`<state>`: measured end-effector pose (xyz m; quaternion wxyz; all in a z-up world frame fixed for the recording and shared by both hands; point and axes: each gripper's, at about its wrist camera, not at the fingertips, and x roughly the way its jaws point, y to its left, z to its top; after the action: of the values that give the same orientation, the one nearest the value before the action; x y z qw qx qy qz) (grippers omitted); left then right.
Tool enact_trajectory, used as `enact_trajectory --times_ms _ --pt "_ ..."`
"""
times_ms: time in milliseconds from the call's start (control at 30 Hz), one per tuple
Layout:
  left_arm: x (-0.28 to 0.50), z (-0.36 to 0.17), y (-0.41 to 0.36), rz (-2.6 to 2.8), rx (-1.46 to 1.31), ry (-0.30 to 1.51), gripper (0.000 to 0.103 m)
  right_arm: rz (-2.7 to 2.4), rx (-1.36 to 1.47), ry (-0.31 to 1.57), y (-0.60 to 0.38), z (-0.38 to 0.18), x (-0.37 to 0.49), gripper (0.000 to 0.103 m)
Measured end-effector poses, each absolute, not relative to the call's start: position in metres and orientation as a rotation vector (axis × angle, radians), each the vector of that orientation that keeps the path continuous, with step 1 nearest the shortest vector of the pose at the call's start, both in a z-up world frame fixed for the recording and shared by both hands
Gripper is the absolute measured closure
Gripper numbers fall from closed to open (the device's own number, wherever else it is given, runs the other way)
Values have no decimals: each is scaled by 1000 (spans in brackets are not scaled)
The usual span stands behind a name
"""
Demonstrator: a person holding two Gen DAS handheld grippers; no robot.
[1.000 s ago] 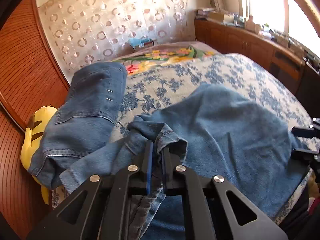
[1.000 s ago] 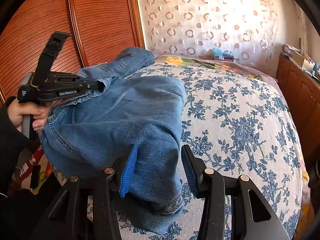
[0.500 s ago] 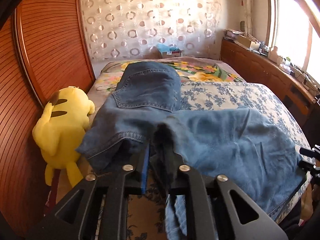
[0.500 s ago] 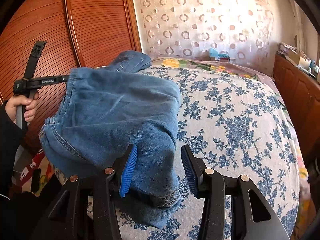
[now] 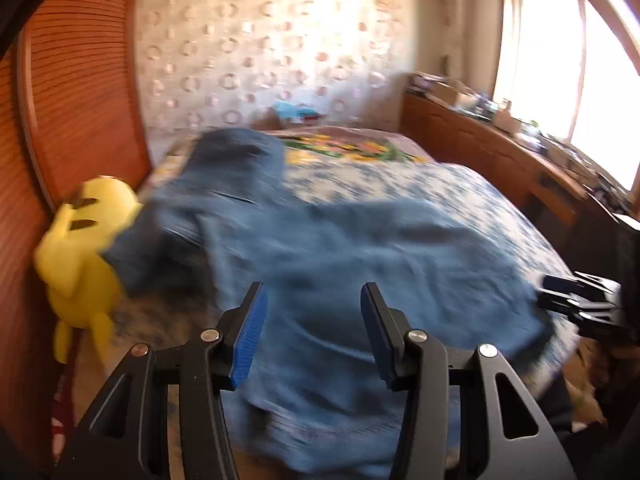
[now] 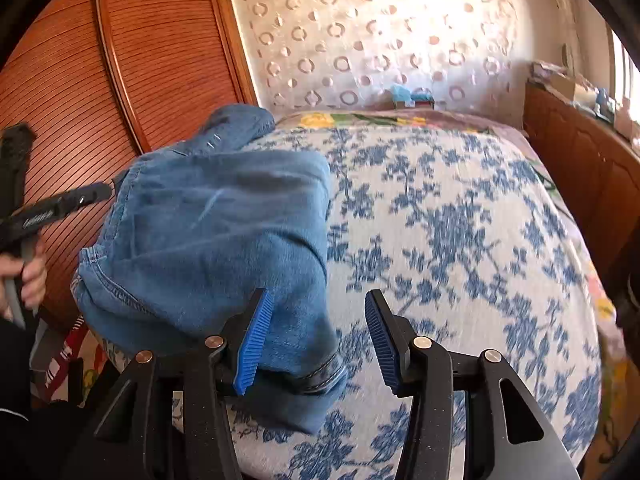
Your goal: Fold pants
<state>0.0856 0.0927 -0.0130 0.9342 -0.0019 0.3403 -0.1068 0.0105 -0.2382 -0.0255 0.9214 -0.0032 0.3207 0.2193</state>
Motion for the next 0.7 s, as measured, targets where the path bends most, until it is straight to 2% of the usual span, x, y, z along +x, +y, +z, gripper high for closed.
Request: enact_trajectory --times_ms 200,467,500,567,700 --pt "71 -42 43 -322 33 765 53 458 24 717 -232 -42 9 53" --pt "59 -59 25 -332 41 790 53 470 87 749 -234 -52 13 53" --pt "59 -60 25 -328 46 790 53 475 94 751 -235 -52 14 55" --pt "59 -63 24 -327 40 796 53 509 115 749 -235 -50 15 77" --pt "56 -62 29 -321 25 798 53 535 119 686 -233 -28 14 85"
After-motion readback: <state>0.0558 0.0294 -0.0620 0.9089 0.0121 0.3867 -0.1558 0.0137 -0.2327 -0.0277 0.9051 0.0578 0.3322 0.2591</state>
